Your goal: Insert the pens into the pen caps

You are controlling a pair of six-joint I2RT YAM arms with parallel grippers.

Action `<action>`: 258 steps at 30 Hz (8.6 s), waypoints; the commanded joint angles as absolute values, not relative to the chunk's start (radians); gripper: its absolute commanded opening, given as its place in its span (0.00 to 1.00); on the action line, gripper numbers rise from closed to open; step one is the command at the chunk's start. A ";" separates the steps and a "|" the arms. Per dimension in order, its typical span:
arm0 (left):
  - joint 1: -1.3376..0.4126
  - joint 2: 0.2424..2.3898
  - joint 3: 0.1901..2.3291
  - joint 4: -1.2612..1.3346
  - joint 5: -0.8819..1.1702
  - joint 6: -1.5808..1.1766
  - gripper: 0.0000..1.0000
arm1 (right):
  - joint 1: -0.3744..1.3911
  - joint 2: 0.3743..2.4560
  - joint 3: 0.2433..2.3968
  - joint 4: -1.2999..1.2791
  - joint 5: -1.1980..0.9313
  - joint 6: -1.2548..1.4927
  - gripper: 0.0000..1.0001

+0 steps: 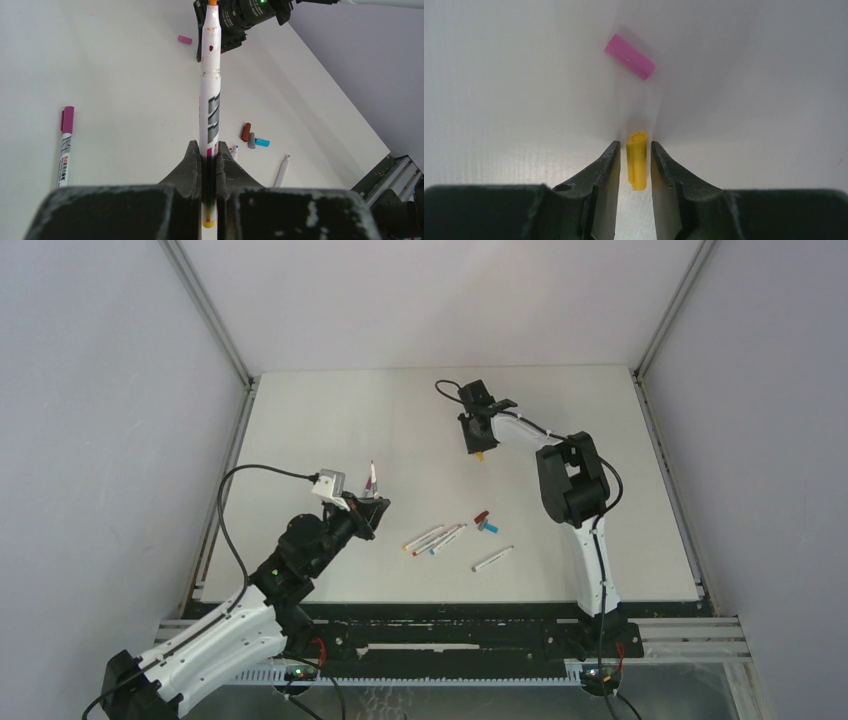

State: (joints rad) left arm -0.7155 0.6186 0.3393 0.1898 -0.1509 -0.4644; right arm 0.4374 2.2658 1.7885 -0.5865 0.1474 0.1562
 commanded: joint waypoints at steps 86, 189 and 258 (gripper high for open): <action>-0.873 0.815 0.531 0.433 0.193 -0.626 0.00 | 0.675 1.225 1.171 0.075 -0.482 0.599 0.00; -0.861 0.765 0.604 0.516 0.063 -0.526 0.00 | 0.789 1.226 0.932 -0.023 -0.679 0.585 0.00; -0.610 1.445 0.757 -0.307 -0.307 -0.291 0.27 | 0.701 0.959 0.890 -0.372 -0.288 0.338 0.65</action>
State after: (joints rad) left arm -0.6216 1.4387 0.7113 -0.3134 -0.2871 -0.3099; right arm 0.7006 0.9813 0.8944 -0.3946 -0.3073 0.3511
